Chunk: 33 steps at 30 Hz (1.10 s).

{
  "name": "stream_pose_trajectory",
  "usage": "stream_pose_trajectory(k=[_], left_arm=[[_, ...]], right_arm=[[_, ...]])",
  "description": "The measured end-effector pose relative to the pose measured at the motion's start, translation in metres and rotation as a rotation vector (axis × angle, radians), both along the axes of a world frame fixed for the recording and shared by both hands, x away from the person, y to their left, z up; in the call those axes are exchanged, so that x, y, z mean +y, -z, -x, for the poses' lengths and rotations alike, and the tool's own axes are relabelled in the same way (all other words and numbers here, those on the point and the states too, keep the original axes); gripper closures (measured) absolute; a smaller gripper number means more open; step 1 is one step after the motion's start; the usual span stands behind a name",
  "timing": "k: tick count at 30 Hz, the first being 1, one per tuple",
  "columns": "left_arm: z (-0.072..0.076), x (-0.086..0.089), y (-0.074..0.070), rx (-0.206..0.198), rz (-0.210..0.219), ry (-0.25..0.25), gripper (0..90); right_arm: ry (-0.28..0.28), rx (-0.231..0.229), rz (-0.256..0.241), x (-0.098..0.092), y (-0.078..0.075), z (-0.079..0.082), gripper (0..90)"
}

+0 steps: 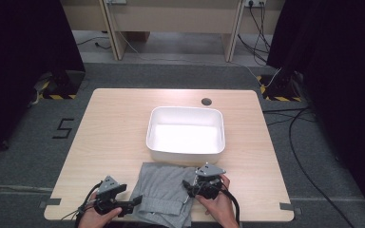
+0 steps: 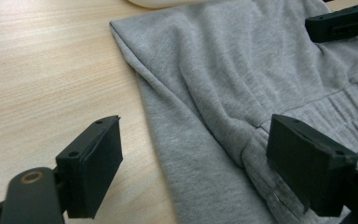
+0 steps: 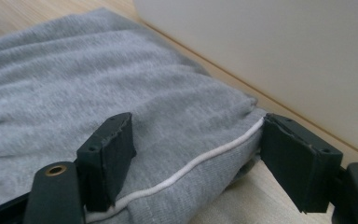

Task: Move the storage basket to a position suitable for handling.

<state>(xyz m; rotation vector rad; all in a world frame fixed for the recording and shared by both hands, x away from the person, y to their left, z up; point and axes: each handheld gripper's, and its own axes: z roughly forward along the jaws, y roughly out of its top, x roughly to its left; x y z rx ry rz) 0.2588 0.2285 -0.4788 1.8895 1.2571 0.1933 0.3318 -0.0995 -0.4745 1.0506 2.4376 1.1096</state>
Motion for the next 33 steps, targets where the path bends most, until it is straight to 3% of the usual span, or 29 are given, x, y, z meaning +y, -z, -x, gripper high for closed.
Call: stream_pose_trajectory(k=[6, 22, 28, 31, 33], left_arm=[[-0.001, -0.013, 0.007, 0.051, 0.011, 0.041, 19.7], [-0.022, -0.061, 0.008, 0.037, 0.013, 0.123, 23.2], [-0.025, -0.065, 0.008, 0.026, 0.005, 0.12, 24.3], [-0.022, -0.064, 0.007, 0.024, 0.016, 0.112, 25.5], [-0.017, -0.062, 0.004, 0.019, 0.047, 0.101, 22.2]], right_arm=[[0.018, 0.007, -0.011, -0.011, 0.002, 0.001, 28.9], [0.107, 0.034, -0.04, -0.063, 0.002, -0.004, 28.5], [0.11, 0.034, -0.043, -0.066, 0.002, -0.006, 28.6], [0.111, 0.031, -0.043, -0.066, 0.002, -0.006, 28.7], [0.109, 0.028, -0.062, -0.068, 0.0, -0.005, 28.4]])
